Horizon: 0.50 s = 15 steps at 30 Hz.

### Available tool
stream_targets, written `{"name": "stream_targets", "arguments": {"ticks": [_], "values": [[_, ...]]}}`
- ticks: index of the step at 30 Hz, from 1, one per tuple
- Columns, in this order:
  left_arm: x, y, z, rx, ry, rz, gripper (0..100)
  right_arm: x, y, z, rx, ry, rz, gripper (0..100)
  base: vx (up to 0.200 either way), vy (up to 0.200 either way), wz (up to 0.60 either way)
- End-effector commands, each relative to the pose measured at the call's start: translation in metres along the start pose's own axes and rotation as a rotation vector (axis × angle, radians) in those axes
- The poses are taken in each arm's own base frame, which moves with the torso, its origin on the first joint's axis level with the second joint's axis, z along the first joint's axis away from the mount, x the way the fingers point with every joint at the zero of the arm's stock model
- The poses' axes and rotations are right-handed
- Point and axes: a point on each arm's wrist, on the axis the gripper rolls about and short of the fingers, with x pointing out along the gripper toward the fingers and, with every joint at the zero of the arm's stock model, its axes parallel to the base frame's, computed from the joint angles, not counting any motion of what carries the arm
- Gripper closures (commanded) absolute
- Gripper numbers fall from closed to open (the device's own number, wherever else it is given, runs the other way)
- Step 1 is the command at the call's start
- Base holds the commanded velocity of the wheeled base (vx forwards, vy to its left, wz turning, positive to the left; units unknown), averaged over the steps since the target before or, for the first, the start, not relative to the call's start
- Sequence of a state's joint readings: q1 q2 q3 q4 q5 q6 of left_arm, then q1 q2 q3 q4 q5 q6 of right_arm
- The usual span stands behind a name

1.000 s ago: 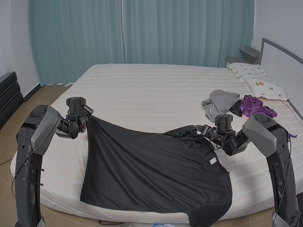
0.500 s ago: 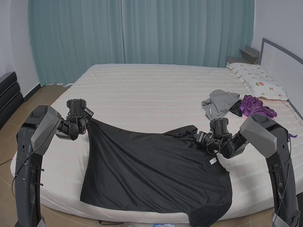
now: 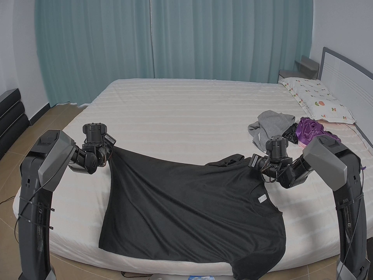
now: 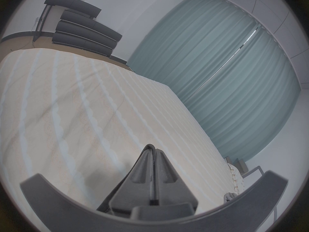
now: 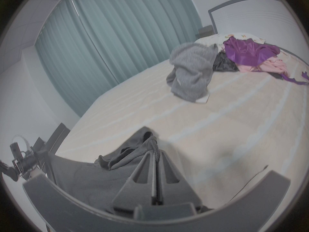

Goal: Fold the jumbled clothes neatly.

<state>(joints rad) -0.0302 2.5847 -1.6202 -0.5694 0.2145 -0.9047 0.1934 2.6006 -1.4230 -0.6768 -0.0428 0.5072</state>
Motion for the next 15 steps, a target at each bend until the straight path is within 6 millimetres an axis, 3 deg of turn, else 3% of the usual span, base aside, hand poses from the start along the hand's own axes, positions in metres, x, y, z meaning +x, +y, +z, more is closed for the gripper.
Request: {"name": "stream_targets", "arguments": {"ticks": [1, 9, 15], "values": [[-0.001, -0.003, -0.001, 0.002, -0.001, -0.008, 100, -0.01, -0.003, 0.036, 0.025, -0.087, 0.001, 100, 0.0, 0.0, 0.0], [0.0, -0.004, -0.003, 0.001, -0.009, -0.018, 100, -0.018, 0.004, 0.083, 0.042, -0.242, 0.044, 100, 0.0, 0.0, 0.0], [0.0, -0.009, 0.0, -0.017, -0.051, -0.076, 100, -0.016, 0.013, 0.101, 0.045, -0.318, 0.057, 100, 0.0, 0.0, 0.0]]}}
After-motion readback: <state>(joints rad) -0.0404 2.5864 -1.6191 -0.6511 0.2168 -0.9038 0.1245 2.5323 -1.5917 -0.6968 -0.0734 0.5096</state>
